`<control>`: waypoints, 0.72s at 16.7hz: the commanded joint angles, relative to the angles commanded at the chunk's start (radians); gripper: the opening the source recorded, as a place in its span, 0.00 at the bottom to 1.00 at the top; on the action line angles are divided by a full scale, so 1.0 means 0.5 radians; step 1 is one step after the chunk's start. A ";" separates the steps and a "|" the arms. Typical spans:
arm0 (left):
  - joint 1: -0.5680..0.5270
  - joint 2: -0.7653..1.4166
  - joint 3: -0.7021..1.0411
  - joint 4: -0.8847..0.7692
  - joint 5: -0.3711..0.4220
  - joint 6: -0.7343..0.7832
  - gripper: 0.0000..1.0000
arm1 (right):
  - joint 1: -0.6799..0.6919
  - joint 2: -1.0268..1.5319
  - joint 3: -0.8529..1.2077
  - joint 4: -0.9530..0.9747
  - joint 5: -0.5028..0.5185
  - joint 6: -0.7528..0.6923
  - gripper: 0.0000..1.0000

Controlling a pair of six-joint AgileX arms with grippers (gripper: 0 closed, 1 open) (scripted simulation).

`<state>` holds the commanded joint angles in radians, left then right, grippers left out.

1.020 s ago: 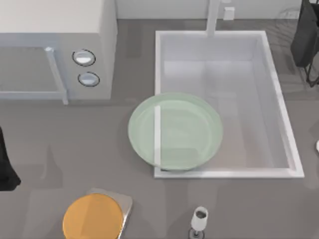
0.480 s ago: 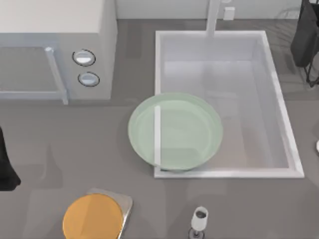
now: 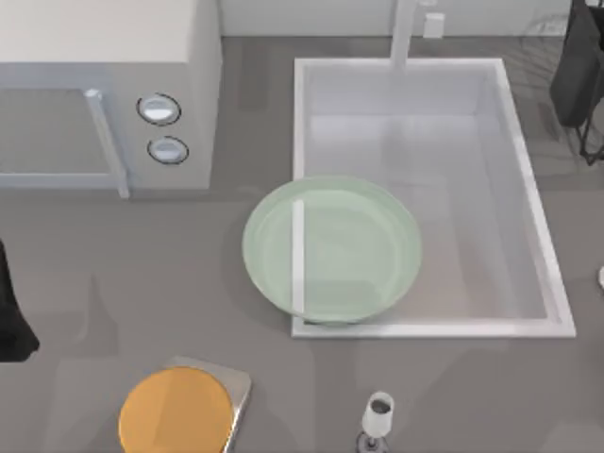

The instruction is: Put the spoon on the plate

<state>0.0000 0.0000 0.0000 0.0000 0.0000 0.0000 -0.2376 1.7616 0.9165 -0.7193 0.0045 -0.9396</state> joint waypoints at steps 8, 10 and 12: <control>0.000 0.000 0.000 0.000 0.000 0.000 1.00 | -0.002 0.098 -0.106 0.185 0.000 -0.001 0.92; 0.000 0.000 0.000 0.000 0.000 0.000 1.00 | -0.002 0.098 -0.106 0.185 0.000 -0.001 0.77; 0.000 0.000 0.000 0.000 0.000 0.000 1.00 | -0.002 0.098 -0.106 0.185 0.000 -0.001 0.62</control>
<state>0.0000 0.0000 0.0000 0.0000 0.0000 0.0000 -0.2387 1.8107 0.8635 -0.6266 0.0047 -0.9404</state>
